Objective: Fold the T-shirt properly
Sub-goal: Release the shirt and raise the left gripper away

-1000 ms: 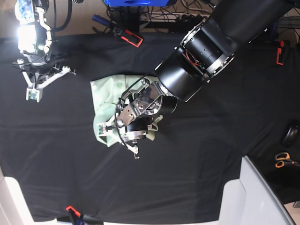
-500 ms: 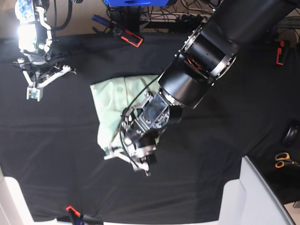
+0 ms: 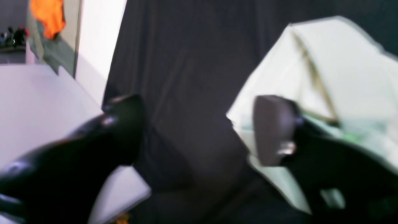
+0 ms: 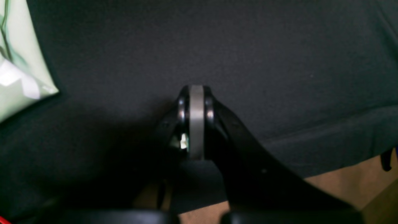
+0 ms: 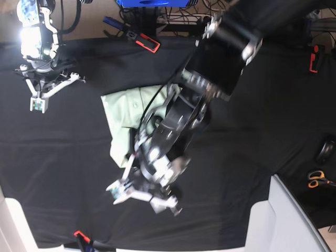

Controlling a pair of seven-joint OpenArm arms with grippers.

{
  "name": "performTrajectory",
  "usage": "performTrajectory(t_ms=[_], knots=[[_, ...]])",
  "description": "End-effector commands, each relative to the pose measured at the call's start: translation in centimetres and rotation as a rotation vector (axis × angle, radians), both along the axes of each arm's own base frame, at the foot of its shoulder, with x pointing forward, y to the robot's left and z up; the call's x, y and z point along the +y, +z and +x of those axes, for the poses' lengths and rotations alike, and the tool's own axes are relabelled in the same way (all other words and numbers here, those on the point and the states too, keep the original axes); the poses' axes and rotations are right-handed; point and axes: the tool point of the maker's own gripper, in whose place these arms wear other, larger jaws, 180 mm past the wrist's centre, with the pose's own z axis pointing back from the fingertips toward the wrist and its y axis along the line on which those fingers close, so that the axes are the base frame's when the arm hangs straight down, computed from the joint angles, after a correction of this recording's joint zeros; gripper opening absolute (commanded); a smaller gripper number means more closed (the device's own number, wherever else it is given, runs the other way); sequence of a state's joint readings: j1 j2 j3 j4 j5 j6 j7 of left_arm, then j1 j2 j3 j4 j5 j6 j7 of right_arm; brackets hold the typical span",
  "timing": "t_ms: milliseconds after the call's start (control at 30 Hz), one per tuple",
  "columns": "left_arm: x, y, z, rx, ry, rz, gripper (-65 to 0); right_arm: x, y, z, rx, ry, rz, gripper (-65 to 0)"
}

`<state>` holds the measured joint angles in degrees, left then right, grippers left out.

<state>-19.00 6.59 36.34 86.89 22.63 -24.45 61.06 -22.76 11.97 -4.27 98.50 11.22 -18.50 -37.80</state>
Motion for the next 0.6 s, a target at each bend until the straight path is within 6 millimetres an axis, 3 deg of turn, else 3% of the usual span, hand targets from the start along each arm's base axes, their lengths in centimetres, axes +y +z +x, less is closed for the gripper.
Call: performTrajectory(t_ms=[0,33,67,233,367,567], knots=[[0.6,0.7,-0.1,-0.023,0.018,-0.011,-44.0,-0.3,0.9,0.8,-0.04,0.006,-0.019,-65.0],[1.2,0.1,-1.1,-0.008,0.029,-0.016,-56.6,-0.3,0.9,0.8,-0.04,0.006,-0.019,-65.0],[2.0,-0.8,-1.9,0.013,0.045,-0.015,-65.0,-0.3,0.9,0.7,-0.039,0.006,-0.019,-65.0],[5.7,-5.0,-5.9,0.124,0.137,-0.027,-65.0,1.0,0.8,1.0,-0.035,0.098,0.005,-65.0],[6.7,-5.4,-8.1,0.107,0.146,-0.097,-65.0,3.4,0.7,1.4,-0.033,0.239,0.05,-65.0],[10.2,-7.1,-11.0,0.111,0.229,-0.163,-65.0,4.1,0.6,1.3,-0.027,0.287,0.063,-65.0]])
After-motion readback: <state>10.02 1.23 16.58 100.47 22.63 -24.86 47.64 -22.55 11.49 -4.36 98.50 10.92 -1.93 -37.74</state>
